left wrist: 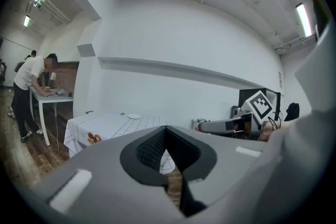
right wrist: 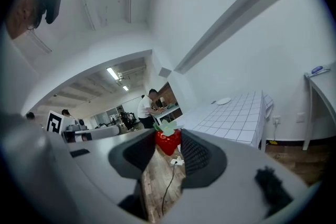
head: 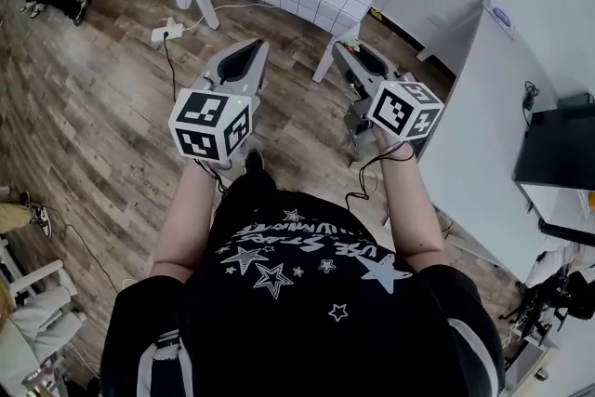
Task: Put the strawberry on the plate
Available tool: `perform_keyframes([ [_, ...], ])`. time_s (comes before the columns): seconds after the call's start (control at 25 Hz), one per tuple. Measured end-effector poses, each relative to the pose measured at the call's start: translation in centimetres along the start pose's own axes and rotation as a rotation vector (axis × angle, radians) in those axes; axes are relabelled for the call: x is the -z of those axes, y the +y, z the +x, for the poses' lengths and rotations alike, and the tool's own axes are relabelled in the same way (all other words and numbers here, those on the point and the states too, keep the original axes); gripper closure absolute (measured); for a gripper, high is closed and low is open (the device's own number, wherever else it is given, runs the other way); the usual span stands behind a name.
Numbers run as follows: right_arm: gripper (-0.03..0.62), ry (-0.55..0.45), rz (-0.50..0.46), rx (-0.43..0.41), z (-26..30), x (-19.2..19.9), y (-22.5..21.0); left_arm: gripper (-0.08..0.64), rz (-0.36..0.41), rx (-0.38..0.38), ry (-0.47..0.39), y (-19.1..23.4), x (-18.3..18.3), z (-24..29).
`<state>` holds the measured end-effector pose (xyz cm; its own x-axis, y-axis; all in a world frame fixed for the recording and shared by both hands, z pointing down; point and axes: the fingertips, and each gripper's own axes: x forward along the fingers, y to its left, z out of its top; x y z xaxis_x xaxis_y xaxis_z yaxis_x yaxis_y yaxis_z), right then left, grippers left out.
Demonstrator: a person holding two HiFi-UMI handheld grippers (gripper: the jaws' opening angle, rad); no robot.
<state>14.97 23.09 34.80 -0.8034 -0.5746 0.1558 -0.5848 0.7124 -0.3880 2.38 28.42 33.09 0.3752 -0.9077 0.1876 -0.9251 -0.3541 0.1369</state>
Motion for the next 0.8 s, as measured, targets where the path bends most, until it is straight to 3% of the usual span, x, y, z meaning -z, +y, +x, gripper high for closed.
perform_keyframes([
  [0.36, 0.434, 0.020, -0.016, -0.008, 8.1, -1.2, 2.0, 0.555, -0.039, -0.012, -0.023, 8.1, -1.5, 0.2],
  [0.8, 0.434, 0.005, 0.019, 0.076, 12.6, -0.8, 1.7, 0.555, -0.047, 0.066, -0.015, 13.4, -1.6, 1.7],
])
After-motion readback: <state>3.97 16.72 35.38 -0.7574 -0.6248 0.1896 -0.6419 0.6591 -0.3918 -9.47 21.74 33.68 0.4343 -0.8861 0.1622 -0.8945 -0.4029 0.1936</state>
